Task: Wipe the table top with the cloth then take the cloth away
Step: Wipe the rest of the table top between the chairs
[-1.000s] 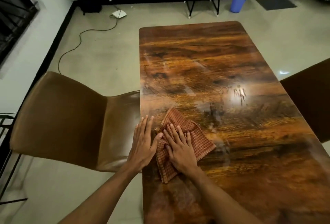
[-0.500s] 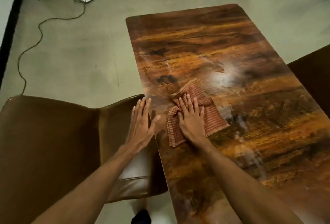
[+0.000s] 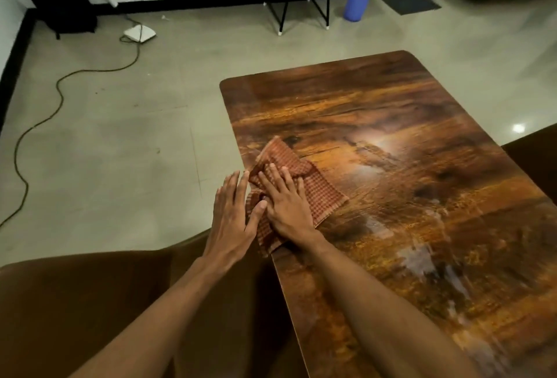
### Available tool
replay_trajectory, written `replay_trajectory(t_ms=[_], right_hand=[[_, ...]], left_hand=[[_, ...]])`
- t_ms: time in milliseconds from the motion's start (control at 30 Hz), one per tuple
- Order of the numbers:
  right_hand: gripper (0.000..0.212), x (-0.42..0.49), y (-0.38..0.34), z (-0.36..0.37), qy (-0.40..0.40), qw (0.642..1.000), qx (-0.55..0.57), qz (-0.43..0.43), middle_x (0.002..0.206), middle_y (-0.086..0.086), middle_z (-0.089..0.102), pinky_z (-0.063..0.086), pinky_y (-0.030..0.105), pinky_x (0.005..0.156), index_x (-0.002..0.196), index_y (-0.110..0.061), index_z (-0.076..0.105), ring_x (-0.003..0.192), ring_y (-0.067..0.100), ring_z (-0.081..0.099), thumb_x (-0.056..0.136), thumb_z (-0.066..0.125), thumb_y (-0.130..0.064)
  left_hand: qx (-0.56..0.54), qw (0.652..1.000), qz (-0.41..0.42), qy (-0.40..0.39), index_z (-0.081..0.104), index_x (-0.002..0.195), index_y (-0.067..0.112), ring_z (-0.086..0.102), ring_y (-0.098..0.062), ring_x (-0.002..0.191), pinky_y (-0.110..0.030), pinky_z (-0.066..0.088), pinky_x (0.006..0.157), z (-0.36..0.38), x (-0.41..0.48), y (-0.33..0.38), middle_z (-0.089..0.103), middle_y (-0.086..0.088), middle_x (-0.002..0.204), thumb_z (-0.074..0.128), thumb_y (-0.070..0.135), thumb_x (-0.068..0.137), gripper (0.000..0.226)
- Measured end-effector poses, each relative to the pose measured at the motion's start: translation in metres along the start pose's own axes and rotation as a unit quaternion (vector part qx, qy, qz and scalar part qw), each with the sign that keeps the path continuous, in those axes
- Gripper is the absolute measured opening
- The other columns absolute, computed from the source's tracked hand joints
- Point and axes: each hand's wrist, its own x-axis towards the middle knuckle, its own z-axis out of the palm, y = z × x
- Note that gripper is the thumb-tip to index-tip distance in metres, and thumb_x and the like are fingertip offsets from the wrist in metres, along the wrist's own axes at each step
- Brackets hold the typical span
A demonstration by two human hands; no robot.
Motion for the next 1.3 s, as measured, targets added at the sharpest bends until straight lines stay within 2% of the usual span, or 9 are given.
replay_trajectory(t_ms=[67,367,600,800,867,1000,1067,1200,1300], right_hand=[[0.059,0.017,0.019,-0.007,-0.009,1.000,-0.003,-0.023,0.173,-0.006,-0.003,0.001,0.057,0.127,0.164,-0.033,0.011,0.159,0.021,-0.007,0.109,0.029,-0.042],[0.059,-0.017,0.172,-0.064,0.107,0.936,0.013,0.336,0.173,0.002,0.007,0.006,0.059,0.125,0.164,-0.030,0.015,0.158,0.030,0.005,0.108,0.030,-0.042],[0.059,-0.066,0.092,-0.022,0.015,0.999,-0.024,0.034,0.173,-0.010,-0.001,0.000,0.055,0.126,0.163,-0.041,0.010,0.159,0.019,-0.005,0.106,0.024,-0.049],[0.057,-0.150,0.210,-0.072,0.094,0.934,0.000,0.344,0.173,-0.003,0.004,0.006,0.057,0.126,0.164,-0.033,0.013,0.159,0.027,0.002,0.109,0.028,-0.042],[0.058,-0.170,0.191,-0.063,0.098,0.942,-0.007,0.321,0.173,-0.002,0.003,0.005,0.057,0.126,0.164,-0.034,0.015,0.159,0.027,0.001,0.109,0.031,-0.043],[0.060,-0.208,0.133,-0.022,0.014,0.998,-0.015,0.059,0.171,-0.013,-0.011,-0.003,0.055,0.127,0.163,-0.038,0.007,0.158,0.017,-0.015,0.106,0.023,-0.048],[0.060,-0.227,0.158,-0.032,0.003,1.000,-0.022,0.007,0.171,-0.015,-0.011,-0.003,0.051,0.128,0.163,-0.038,0.006,0.157,0.014,-0.016,0.106,0.022,-0.047],[0.059,-0.275,0.254,-0.072,0.054,0.976,0.004,0.211,0.173,-0.008,0.001,0.005,0.052,0.127,0.163,-0.038,0.016,0.159,0.021,-0.001,0.107,0.035,-0.043],[0.060,-0.306,0.263,-0.075,0.069,0.967,-0.003,0.245,0.173,-0.004,-0.001,0.005,0.056,0.127,0.164,-0.035,0.012,0.159,0.025,-0.002,0.108,0.031,-0.044]], left_hand=[[-0.005,1.000,0.013,-0.001,0.008,0.160,0.029,-0.004,-0.009,0.155,-0.032,-0.002,0.125,0.003,0.014,0.009,0.004,0.004,0.169,0.026,0.063,0.098,0.073],[-0.024,0.998,0.053,-0.018,0.002,0.160,0.032,-0.009,-0.005,0.154,-0.032,-0.007,0.124,0.006,0.026,0.031,-0.004,0.009,0.169,0.015,0.076,0.093,0.081],[-0.018,0.996,0.072,-0.055,0.005,0.160,0.033,-0.004,-0.008,0.155,-0.041,0.002,0.127,0.044,0.011,0.071,0.002,0.007,0.169,0.020,0.072,0.096,0.076],[-0.026,0.993,0.084,-0.079,0.004,0.160,0.034,-0.008,-0.006,0.154,-0.040,-0.001,0.126,0.061,-0.031,0.100,-0.002,0.010,0.169,0.024,0.068,0.097,0.074],[-0.017,0.993,0.078,-0.089,0.005,0.160,0.031,-0.008,-0.007,0.155,-0.039,-0.003,0.127,0.067,-0.047,0.112,-0.002,0.007,0.169,0.025,0.065,0.098,0.074],[0.005,0.993,0.079,-0.091,0.007,0.160,0.027,-0.006,-0.009,0.155,-0.037,-0.003,0.127,0.090,-0.076,0.152,0.000,0.005,0.169,0.031,0.058,0.102,0.071],[0.008,0.993,0.084,-0.086,0.008,0.160,0.029,-0.005,-0.008,0.155,-0.034,-0.004,0.126,0.105,-0.093,0.173,0.001,0.006,0.169,0.031,0.058,0.102,0.069],[0.018,0.992,0.083,-0.095,0.002,0.159,0.038,-0.009,-0.002,0.153,-0.026,-0.014,0.122,0.131,-0.128,0.201,-0.004,0.014,0.168,0.023,0.069,0.098,0.071],[0.013,0.992,0.071,-0.099,-0.003,0.157,0.043,-0.011,-0.001,0.153,-0.028,-0.010,0.121,0.148,-0.153,0.216,-0.006,0.017,0.167,0.020,0.075,0.096,0.073]])
